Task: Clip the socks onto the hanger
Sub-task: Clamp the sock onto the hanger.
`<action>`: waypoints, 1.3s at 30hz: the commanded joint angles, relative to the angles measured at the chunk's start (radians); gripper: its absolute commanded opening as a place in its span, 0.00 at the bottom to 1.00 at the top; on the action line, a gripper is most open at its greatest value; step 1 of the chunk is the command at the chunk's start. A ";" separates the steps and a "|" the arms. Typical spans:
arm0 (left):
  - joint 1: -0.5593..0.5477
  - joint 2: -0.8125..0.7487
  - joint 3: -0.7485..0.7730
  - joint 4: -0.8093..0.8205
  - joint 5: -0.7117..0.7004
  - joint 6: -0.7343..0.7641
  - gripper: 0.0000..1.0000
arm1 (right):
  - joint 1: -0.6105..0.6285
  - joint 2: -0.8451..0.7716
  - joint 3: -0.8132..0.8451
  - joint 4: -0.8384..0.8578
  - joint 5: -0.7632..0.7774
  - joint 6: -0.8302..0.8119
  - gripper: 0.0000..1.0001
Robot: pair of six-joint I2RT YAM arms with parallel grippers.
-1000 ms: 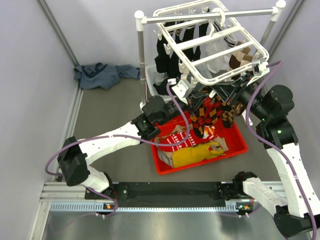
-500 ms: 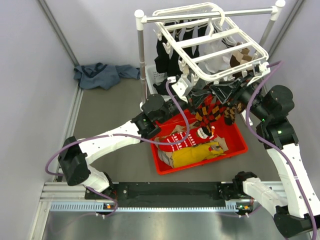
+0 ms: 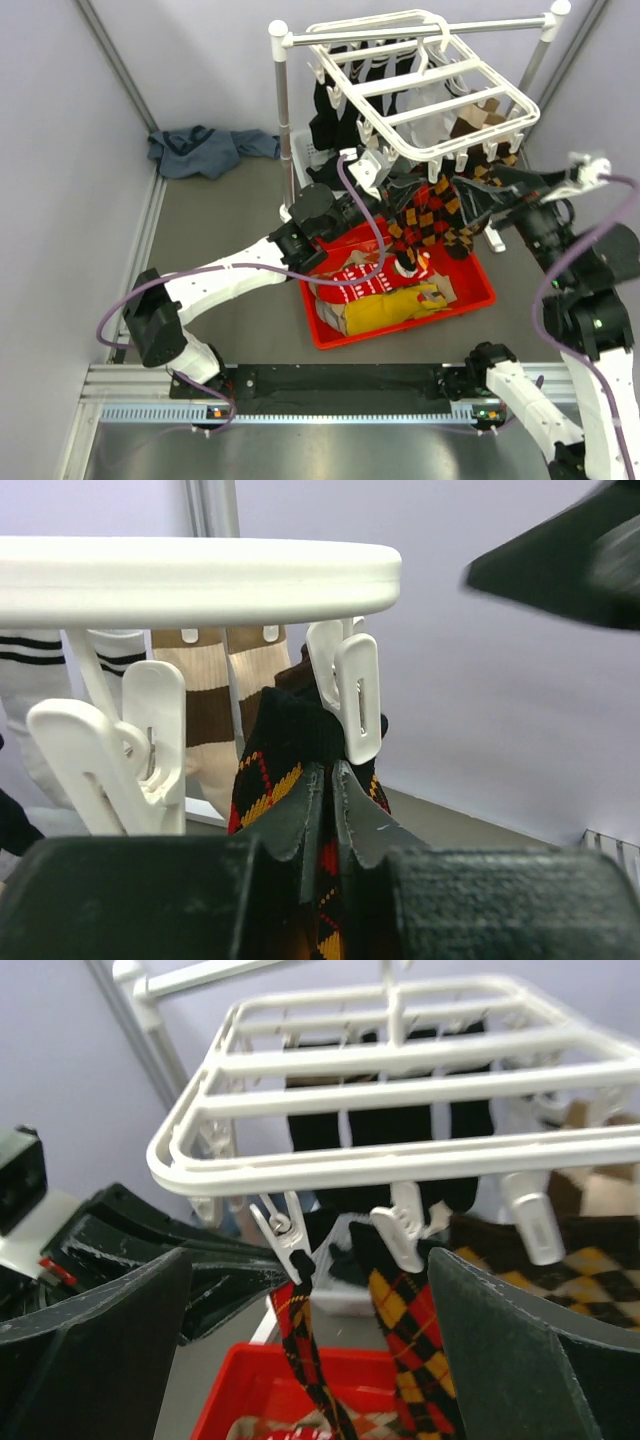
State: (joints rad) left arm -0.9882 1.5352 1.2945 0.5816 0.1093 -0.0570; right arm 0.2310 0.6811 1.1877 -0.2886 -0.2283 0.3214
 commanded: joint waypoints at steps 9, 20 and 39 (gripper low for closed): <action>0.011 -0.017 0.029 0.038 -0.042 0.005 0.18 | -0.002 -0.198 -0.108 0.043 0.253 -0.073 0.99; 0.022 0.020 0.095 0.028 -0.151 -0.012 0.43 | -0.004 -0.252 -0.102 -0.015 0.287 -0.160 0.99; 0.026 -0.519 -0.110 -0.660 -0.402 -0.090 0.99 | -0.002 -0.410 -0.024 -0.306 0.400 -0.193 0.99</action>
State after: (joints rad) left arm -0.9672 1.1130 1.2121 0.1928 -0.1520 -0.0956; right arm 0.2310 0.3058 1.0893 -0.4988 0.1368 0.1383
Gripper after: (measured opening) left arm 0.987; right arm 0.987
